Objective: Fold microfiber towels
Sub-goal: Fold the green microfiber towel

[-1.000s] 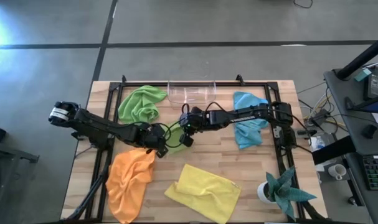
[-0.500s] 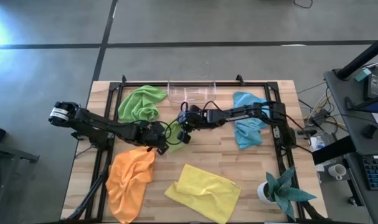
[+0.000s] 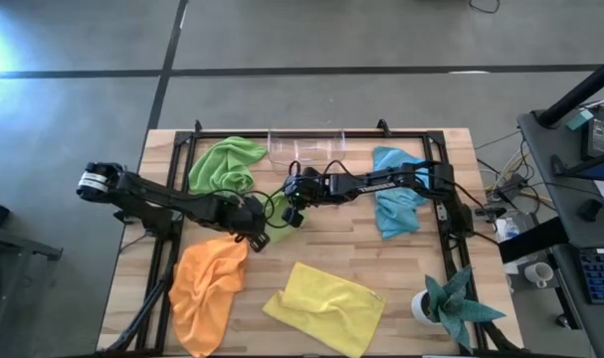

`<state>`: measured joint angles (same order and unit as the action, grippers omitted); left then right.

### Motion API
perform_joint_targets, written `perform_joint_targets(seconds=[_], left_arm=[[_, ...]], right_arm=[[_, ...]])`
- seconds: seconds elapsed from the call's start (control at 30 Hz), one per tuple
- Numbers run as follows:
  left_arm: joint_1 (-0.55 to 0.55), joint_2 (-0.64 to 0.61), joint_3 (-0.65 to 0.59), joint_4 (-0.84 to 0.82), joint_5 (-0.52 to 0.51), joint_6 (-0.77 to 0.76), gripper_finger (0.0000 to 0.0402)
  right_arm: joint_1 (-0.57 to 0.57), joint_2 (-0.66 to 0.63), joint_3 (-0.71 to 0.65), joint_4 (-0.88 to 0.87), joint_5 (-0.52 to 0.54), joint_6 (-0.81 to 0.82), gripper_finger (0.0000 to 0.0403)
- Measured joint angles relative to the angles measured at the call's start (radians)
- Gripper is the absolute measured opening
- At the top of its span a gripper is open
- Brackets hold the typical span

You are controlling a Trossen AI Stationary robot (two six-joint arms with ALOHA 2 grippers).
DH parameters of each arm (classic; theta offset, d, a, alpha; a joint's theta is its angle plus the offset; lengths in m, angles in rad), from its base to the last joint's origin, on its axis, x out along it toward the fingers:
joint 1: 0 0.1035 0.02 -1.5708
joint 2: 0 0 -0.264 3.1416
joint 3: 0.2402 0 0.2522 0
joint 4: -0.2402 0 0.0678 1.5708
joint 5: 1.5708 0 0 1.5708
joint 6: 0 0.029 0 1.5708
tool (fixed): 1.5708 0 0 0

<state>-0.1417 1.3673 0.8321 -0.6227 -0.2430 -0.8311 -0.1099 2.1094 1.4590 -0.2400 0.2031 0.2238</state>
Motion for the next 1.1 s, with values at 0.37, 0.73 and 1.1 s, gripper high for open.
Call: perform_joint_targets(seconds=[0.37,0.73,1.1], left_arm=[[-0.004,-0.142,0.016,-0.025,0.028,-0.001,0.0127],[-0.004,-0.166,0.014,-0.024,0.021,-0.001,0.0128],[-0.004,-0.154,0.013,-0.023,0.019,-0.001,0.0128]], right_arm=[[-0.006,0.001,0.028,0.012,0.0,0.003,0.0009],[-0.01,0.001,0.027,0.018,-0.001,0.0,0.0009],[-0.019,0.001,0.027,0.044,-0.001,0.027,0.0086]])
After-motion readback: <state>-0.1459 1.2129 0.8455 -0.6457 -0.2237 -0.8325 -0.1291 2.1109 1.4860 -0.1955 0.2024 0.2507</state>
